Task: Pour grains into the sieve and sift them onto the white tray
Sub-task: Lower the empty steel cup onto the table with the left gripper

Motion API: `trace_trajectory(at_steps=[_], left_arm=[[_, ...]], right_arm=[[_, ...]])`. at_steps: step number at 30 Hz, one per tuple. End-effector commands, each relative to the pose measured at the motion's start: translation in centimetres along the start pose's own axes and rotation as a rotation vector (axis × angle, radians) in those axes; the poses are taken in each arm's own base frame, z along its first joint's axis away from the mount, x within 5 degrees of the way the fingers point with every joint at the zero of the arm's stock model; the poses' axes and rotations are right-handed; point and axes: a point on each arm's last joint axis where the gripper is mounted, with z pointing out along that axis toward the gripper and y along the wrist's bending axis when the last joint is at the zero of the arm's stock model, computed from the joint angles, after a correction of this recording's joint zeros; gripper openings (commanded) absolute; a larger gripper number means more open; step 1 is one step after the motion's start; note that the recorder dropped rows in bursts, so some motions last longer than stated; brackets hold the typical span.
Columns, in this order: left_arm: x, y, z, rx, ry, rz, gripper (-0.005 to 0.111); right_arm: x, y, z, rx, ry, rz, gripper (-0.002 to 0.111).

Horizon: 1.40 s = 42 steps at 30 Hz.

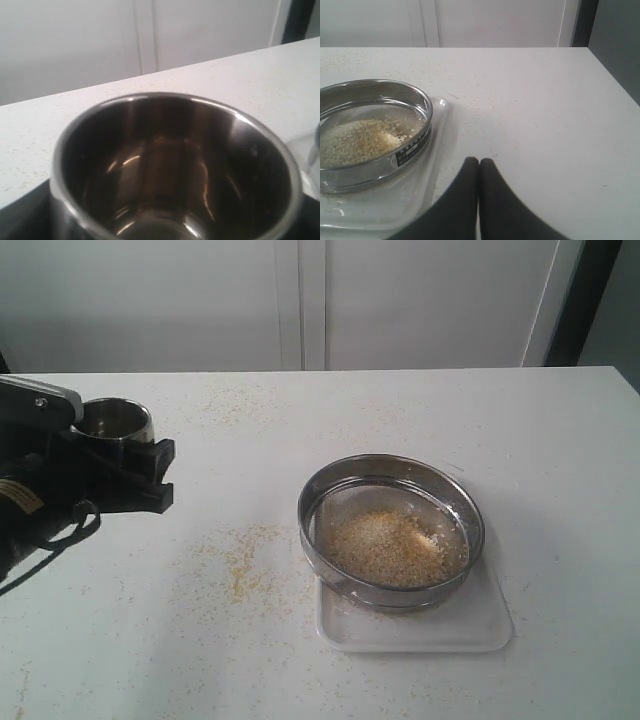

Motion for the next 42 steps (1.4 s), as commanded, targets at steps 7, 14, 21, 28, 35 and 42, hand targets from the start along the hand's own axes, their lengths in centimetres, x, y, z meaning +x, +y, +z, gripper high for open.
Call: trace_trajectory(at_steps=[7, 14, 21, 28, 35, 42], left_arm=[[3.6, -1.5, 2.0, 0.14, 0.012, -0.071, 0.0], [4.7, -2.7, 2.2, 0.269, 0.033, 0.003, 0.0], [6.7, -1.7, 2.9, 0.264, 0.09, -0.087, 0.0], [8.3, -1.9, 3.1, 0.283, 0.14, -0.028, 0.0], [8.6, -1.7, 3.3, 0.259, 0.146, -0.011, 0.0], [8.8, -1.7, 3.3, 0.257, 0.163, 0.017, 0.0]], right_arm=[[0.1, 0.0, 0.0, 0.006, -0.008, 0.001, 0.0], [0.1, 0.0, 0.0, 0.006, -0.008, 0.001, 0.0], [0.1, 0.0, 0.0, 0.006, -0.008, 0.001, 0.0], [0.1, 0.0, 0.0, 0.006, -0.008, 0.001, 0.0], [0.1, 0.0, 0.0, 0.006, -0.008, 0.001, 0.0], [0.1, 0.0, 0.0, 0.006, -0.008, 0.001, 0.0]])
